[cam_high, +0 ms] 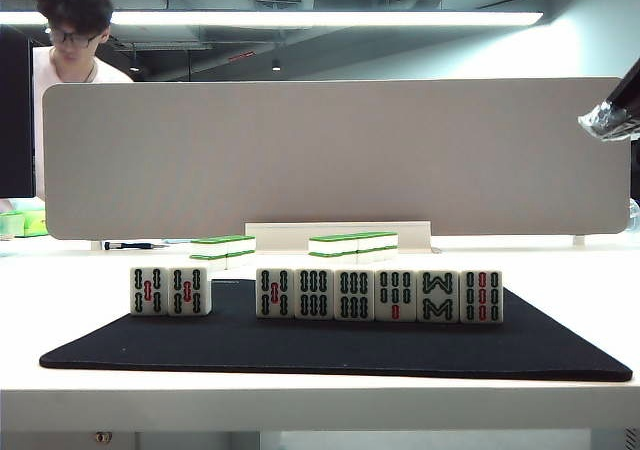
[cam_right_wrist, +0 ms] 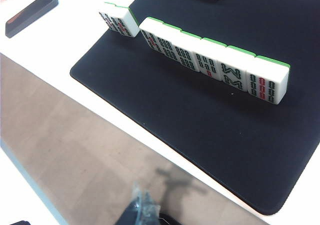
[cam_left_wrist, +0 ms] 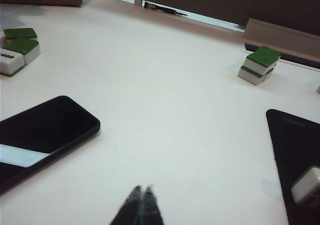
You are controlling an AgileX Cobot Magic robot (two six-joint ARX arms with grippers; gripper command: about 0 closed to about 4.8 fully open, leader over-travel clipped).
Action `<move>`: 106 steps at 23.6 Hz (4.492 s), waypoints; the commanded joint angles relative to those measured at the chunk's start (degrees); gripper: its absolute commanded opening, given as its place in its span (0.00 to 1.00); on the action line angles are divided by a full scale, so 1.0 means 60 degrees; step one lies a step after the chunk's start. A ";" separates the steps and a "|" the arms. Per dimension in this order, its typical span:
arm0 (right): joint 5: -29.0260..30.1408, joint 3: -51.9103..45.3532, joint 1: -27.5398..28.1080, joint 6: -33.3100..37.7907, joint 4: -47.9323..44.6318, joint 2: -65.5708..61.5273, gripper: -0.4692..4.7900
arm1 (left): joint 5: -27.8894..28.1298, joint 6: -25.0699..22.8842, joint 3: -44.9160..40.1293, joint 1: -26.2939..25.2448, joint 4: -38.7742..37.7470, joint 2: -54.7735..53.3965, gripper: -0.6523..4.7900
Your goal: Take a mahjong tile from your hand cards and play it out.
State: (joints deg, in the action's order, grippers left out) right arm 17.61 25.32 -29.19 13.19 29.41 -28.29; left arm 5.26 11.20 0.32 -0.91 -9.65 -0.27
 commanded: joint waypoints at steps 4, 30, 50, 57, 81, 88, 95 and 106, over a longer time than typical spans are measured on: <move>-0.0015 0.0022 -0.0011 -0.0022 -0.0157 0.0000 0.09 | -0.0062 -0.0007 0.0011 0.0015 -0.0098 -0.0004 0.11; -0.2565 -0.2051 0.4069 -0.0659 -0.2543 0.3031 0.09 | -0.0062 -0.0011 0.0011 0.0015 -0.0098 -0.0004 0.11; -0.3166 -0.4076 0.4535 -0.0612 -0.3187 0.4743 0.09 | -0.0062 -0.0011 0.0011 0.0015 -0.0098 -0.0004 0.11; -0.3169 -0.4076 0.4535 -0.1147 -0.3115 0.4743 0.09 | -0.0062 -0.0011 0.0011 0.0015 -0.0095 -0.0004 0.11; -0.3169 -0.4076 0.4568 -0.2058 -0.2954 0.4557 0.09 | -0.0062 -0.0011 0.0011 0.0015 -0.0098 -0.0004 0.11; -0.3249 -0.4076 0.4619 -0.2765 -0.3184 0.4743 0.09 | -0.0062 -0.0011 0.0011 0.0015 -0.0095 -0.0004 0.11; -0.3555 -0.4080 0.4936 -0.1989 -0.2947 0.4743 0.09 | -0.0062 -0.0007 0.0011 0.0015 -0.0098 -0.0004 0.11; -0.3559 -0.4080 0.4918 -0.2200 -0.2969 0.4743 0.09 | -0.0062 -0.0011 0.0011 0.0015 -0.0098 -0.0004 0.11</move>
State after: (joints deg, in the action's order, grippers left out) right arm -3.62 0.84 0.40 0.14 11.35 -0.25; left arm 5.13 11.22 0.32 -0.89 -9.67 -0.25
